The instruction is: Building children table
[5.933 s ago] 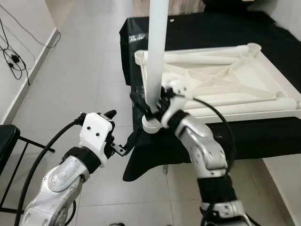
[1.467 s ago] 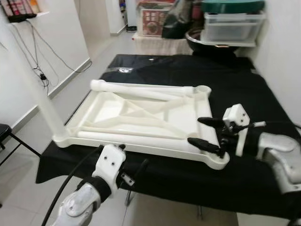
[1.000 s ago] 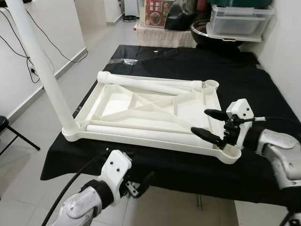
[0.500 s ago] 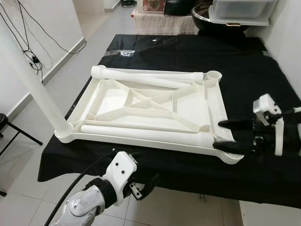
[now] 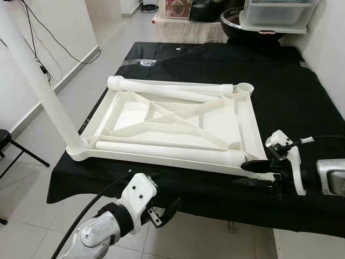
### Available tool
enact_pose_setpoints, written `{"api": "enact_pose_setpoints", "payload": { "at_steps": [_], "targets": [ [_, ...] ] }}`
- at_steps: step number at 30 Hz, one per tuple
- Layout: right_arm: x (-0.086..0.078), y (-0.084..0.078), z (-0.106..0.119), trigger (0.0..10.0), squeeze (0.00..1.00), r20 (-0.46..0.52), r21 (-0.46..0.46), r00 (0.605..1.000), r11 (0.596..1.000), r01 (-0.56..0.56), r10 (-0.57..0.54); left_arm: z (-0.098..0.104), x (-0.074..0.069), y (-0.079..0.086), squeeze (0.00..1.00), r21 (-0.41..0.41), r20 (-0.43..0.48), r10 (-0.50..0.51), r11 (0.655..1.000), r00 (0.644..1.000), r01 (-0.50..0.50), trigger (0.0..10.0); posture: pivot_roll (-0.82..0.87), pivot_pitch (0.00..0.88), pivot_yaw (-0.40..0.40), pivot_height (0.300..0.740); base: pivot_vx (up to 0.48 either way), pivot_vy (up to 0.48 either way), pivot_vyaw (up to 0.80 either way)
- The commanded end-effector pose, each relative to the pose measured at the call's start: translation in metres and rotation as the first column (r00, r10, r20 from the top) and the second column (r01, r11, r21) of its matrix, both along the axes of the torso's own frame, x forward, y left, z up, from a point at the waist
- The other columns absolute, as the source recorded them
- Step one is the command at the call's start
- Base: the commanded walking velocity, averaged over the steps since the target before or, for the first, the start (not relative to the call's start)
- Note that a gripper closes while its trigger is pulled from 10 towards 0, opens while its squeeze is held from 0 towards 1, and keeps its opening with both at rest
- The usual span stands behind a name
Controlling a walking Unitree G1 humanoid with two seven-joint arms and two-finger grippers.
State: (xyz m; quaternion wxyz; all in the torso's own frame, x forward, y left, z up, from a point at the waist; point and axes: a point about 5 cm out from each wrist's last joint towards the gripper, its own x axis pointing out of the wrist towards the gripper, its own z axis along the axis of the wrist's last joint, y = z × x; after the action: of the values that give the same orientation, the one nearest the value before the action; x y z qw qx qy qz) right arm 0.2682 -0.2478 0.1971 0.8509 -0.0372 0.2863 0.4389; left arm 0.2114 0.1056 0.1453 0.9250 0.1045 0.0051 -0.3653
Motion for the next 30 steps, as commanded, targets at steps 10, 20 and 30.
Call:
{"api": "enact_pose_setpoints", "payload": {
  "at_steps": [10,20,30],
  "targets": [
    [0.015,-0.001,-0.005,10.0,0.00,0.015,-0.051,0.991,0.990,0.134,-0.133,-0.002,-0.001,-0.004,0.00,0.000,0.003,-0.006,1.000,1.000,0.006,10.0,0.05,0.138,-0.028,0.740,0.000,0.000,0.00],
    [0.018,0.017,-0.009,10.0,0.00,-0.006,-0.032,0.995,0.994,0.102,-0.103,-0.001,0.000,-0.006,0.00,-0.004,0.010,-0.006,1.000,1.000,0.007,10.0,0.05,0.144,-0.034,0.740,0.000,0.000,0.00],
    [0.026,0.045,-0.010,10.0,0.00,-0.040,0.111,0.996,0.991,0.078,-0.074,-0.001,0.000,-0.007,0.00,-0.007,0.013,-0.002,1.000,1.000,0.002,10.0,0.05,0.146,-0.039,0.740,0.000,0.000,0.00]
  ]
}}
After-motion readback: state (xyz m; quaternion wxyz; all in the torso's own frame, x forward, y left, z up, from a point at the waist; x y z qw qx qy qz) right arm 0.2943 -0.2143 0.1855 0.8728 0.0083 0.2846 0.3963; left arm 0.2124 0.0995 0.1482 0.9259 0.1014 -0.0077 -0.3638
